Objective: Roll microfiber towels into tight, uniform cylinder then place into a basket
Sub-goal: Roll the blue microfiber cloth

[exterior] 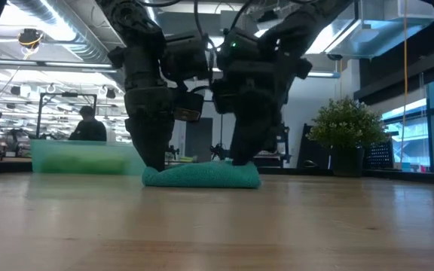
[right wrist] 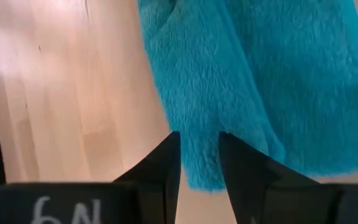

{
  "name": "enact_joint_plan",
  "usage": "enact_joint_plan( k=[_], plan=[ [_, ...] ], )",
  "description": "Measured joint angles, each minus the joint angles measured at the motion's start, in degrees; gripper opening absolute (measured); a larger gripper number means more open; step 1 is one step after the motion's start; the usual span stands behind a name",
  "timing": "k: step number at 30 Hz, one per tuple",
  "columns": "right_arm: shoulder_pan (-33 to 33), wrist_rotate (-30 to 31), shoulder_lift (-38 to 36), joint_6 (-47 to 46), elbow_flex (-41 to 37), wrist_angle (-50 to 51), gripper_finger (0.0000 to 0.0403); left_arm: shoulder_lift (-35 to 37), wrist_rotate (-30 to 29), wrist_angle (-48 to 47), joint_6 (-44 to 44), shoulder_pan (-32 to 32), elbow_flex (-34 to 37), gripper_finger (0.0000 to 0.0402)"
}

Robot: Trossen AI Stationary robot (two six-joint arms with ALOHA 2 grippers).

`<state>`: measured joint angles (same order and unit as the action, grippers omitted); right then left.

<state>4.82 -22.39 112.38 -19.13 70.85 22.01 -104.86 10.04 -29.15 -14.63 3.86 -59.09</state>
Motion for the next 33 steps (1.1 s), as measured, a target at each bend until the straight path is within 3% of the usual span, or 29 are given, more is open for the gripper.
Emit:
enact_joint_plan(
  k=[5, 13, 22, 33],
  plan=[
    [0.27, 1.29, 1.49, 0.65, 0.05, -0.34, 0.0110, -0.02, 0.56, -0.25, 0.01, 0.01, -0.02, 0.0003],
    [0.17, 2.33, 1.47, 3.22, 0.05, -0.17, 0.0110, -0.04, -2.18, -0.39, -0.09, -0.48, -0.02, 0.0042],
    [0.25, 3.65, 1.84, 4.83, 0.02, -0.07, 0.0110, 0.81, -0.28, -0.42, -0.22, 0.48, -0.02, 0.0066],
    [0.22, 3.89, 2.72, 4.77, -0.84, -1.40, 0.0110, 11.41, -7.97, -9.28, 0.36, 2.31, -0.07, 0.0066]
  ],
)
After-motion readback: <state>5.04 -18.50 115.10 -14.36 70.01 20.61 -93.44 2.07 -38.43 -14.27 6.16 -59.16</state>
